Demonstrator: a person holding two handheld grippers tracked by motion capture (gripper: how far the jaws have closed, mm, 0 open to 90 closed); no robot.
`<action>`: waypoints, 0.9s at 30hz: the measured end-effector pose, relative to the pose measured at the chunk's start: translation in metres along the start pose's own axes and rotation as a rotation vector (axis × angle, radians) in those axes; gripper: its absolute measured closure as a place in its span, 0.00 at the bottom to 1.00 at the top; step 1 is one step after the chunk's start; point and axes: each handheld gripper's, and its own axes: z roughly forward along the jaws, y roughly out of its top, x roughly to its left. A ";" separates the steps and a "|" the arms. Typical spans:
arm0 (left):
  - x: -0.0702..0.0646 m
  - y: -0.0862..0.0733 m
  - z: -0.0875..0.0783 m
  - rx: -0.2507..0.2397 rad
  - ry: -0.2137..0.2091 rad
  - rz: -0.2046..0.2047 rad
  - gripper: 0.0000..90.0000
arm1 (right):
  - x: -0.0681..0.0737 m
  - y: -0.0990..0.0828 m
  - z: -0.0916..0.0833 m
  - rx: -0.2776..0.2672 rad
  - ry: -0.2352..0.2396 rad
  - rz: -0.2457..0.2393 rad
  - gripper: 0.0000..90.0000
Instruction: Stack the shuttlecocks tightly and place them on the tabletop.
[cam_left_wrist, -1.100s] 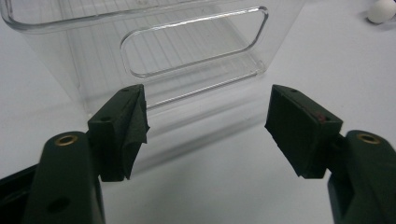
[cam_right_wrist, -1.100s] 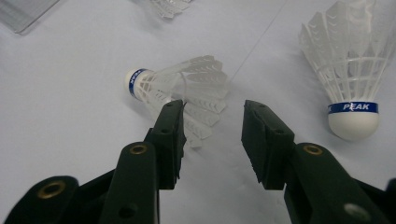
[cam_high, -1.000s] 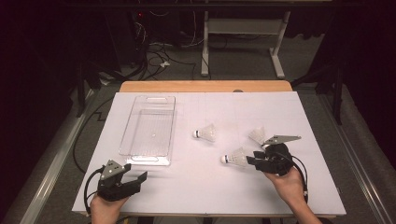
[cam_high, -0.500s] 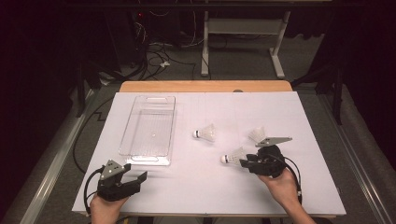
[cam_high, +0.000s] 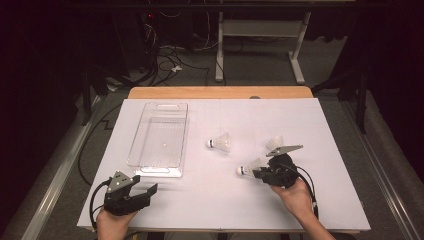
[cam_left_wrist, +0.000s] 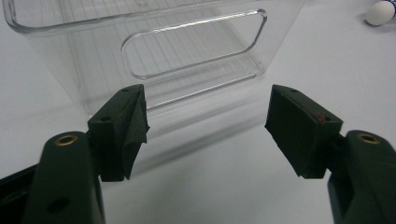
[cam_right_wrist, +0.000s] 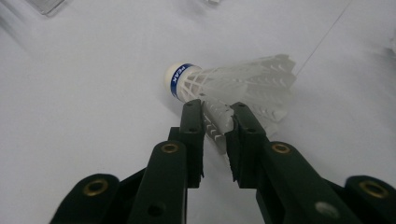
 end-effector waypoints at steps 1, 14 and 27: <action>0.000 0.000 0.000 -0.001 0.001 -0.002 0.34 | 0.000 0.000 0.000 0.001 0.002 0.001 0.88; 0.000 0.000 0.000 -0.002 0.000 -0.003 0.34 | -0.002 0.001 0.000 0.010 0.037 -0.018 1.00; 0.001 0.000 -0.002 -0.010 -0.001 0.003 0.34 | 0.003 0.004 -0.002 -0.006 0.047 -0.042 1.00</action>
